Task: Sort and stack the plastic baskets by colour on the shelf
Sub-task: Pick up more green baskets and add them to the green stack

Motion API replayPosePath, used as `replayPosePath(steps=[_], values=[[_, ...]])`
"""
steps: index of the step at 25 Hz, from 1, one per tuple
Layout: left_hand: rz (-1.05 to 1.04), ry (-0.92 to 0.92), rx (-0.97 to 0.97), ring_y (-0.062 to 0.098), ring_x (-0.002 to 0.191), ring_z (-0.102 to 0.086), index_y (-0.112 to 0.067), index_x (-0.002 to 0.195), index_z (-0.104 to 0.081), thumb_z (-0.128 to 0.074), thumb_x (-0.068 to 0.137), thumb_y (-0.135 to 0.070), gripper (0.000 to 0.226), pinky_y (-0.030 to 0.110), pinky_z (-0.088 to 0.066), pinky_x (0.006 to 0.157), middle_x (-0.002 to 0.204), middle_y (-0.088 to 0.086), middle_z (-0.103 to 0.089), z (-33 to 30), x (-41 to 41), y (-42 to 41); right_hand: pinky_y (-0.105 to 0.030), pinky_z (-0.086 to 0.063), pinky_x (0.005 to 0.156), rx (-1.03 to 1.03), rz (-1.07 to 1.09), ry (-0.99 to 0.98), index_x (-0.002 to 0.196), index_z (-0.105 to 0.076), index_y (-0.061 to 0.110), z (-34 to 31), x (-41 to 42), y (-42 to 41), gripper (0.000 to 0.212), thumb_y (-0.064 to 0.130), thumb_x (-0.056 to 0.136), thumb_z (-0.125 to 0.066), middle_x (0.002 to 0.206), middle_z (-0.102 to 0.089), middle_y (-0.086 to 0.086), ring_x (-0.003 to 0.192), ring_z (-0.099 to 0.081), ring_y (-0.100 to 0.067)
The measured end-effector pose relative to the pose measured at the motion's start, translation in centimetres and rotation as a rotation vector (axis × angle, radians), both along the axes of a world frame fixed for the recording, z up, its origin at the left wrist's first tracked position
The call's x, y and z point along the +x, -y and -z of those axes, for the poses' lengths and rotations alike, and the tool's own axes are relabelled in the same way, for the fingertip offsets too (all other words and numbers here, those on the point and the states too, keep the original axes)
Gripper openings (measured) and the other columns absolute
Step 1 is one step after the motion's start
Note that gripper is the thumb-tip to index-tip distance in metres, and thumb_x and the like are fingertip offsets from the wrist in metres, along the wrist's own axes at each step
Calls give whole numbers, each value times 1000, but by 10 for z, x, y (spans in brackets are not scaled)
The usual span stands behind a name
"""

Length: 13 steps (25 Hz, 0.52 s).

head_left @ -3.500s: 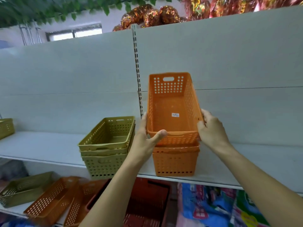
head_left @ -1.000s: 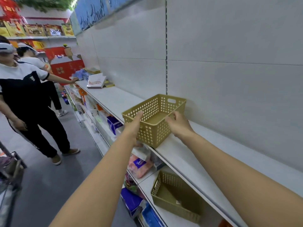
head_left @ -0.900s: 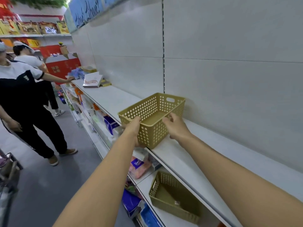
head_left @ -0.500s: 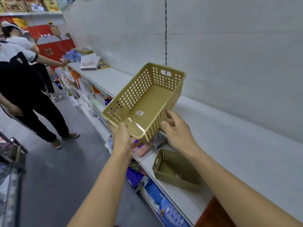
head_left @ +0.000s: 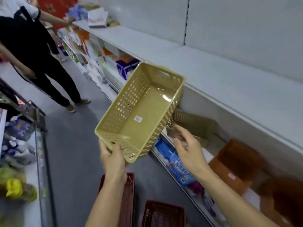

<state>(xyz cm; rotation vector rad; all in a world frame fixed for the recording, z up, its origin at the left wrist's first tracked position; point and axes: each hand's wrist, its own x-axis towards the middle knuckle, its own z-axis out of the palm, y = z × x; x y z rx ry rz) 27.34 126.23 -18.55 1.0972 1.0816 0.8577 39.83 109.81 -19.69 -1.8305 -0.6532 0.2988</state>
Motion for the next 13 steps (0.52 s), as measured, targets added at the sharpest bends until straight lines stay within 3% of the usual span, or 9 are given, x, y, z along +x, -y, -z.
replayPosePath(steps=[3,5,8,10,13], values=[[-55,-54,-54,26,95,-69,-36,136,-49,-47,94,-1,54,37,-60,59,117,3,-69,39,-28,4,-9,-46,79,-106,57,-88,137,-49,23,40,3,15,41,15,97,-49,127,-57,10,107,-57,-1],[-62,-90,-90,23,92,-68,-37,138,-46,-46,93,3,60,41,-61,59,107,-6,-66,61,-26,8,-9,-42,74,-173,125,-156,134,-52,19,66,21,25,39,13,95,-51,126,-59,5,100,-59,-8],[-69,-120,-131,25,96,-66,-37,141,-40,-44,91,5,65,55,-61,72,103,-9,-63,99,-2,14,-23,-40,74,-295,234,-201,132,-55,12,110,68,39,39,11,93,-55,114,-63,-5,87,-60,-14],[-99,-129,-171,26,101,-64,-39,144,-36,-45,92,4,68,60,-58,78,116,-4,-60,127,20,16,-27,-45,84,-359,307,-234,133,-53,8,138,108,46,41,10,92,-55,116,-65,-13,97,-65,-23],[-177,-112,-192,26,105,-64,-38,147,-32,-47,92,3,70,51,-61,73,132,-1,-54,168,56,17,-38,-41,102,-539,384,-243,133,-49,-1,177,170,48,42,18,95,-50,131,-58,-24,121,-55,-36]])
